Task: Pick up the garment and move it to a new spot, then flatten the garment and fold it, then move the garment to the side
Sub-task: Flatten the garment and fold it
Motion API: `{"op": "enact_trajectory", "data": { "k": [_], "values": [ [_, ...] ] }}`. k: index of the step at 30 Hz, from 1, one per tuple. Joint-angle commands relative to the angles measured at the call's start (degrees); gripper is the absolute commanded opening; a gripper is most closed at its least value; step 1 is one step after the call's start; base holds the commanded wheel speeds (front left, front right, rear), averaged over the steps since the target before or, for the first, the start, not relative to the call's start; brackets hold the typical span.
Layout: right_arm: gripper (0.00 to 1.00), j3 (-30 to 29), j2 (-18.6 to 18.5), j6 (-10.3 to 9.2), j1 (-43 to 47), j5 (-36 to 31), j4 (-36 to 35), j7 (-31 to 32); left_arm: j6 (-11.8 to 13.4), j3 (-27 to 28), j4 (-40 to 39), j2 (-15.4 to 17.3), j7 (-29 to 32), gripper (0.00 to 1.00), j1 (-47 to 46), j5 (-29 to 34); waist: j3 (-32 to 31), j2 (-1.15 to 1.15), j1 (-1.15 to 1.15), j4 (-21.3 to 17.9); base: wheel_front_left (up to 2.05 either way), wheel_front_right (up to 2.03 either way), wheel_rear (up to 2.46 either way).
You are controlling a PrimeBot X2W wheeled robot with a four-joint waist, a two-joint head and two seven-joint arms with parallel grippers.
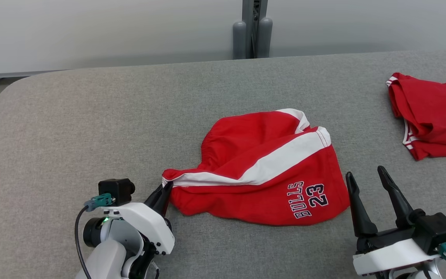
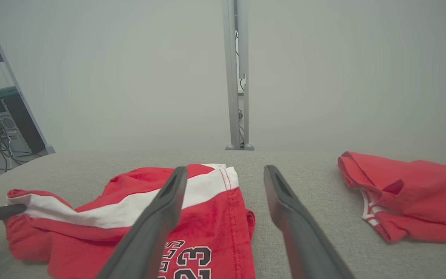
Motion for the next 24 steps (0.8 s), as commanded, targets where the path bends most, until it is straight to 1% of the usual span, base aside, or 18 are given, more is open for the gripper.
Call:
{"op": "enact_trajectory", "data": {
  "k": [1, 5, 7, 9, 15, 19, 24],
  "values": [
    [1.0, 0.0, -0.3, -0.02, -0.8, -0.4, 0.2, 0.0, -0.2, -0.3, -0.5, 0.4, -0.6, 0.0, -0.6, 0.7, 0.0, 0.0, 0.0, 0.4, 0.0, 0.0, 0.0],
    [1.0, -0.1, -0.3, -0.02, -2.2, 0.0, 1.4, 0.0, 0.0, -1.0, -1.5, 0.6, -1.4, 0.0, 0.3, 1.4, -0.2, 0.0, 0.0, 1.1, 0.0, 0.0, 0.0],
    [1.0, 0.1, -0.3, -0.02, -3.7, 0.4, 3.6, 0.0, 0.3, -1.7, -2.5, 0.9, -1.9, 0.0, 1.0, 2.2, -0.3, 0.0, 0.0, 1.7, 0.0, 0.0, 0.0],
    [1.0, 0.3, -0.3, -0.02, -6.0, 0.5, 7.1, 0.0, 0.4, -2.5, -3.6, 1.1, -2.3, 0.0, 1.6, 3.1, -0.4, 0.0, 0.0, 2.2, 0.0, 0.0, 0.0],
    [1.0, 0.2, -1.3, -0.02, -15.2, 3.4, 19.4, 0.0, 0.6, -4.7, -7.4, 1.6, -2.7, 0.0, 3.2, 5.0, -0.3, 0.0, 0.0, 3.8, 0.0, 0.0, 0.0],
    [1.0, 0.9, -3.0, -0.02, -21.0, 3.9, 28.3, 2.4, 1.0, -5.4, -9.1, 2.0, -2.8, 0.0, 3.6, 5.5, -0.1, 0.0, 0.0, 4.4, 0.0, 0.0, 0.0],
    [1.0, 4.2, -4.1, -0.02, -26.3, 6.3, 36.0, 4.3, 1.5, -6.0, -10.0, 2.1, -2.6, 0.0, 4.3, 5.8, 0.2, 0.0, 0.0, 4.9, 0.0, 0.0, 0.0]
  ]
}}
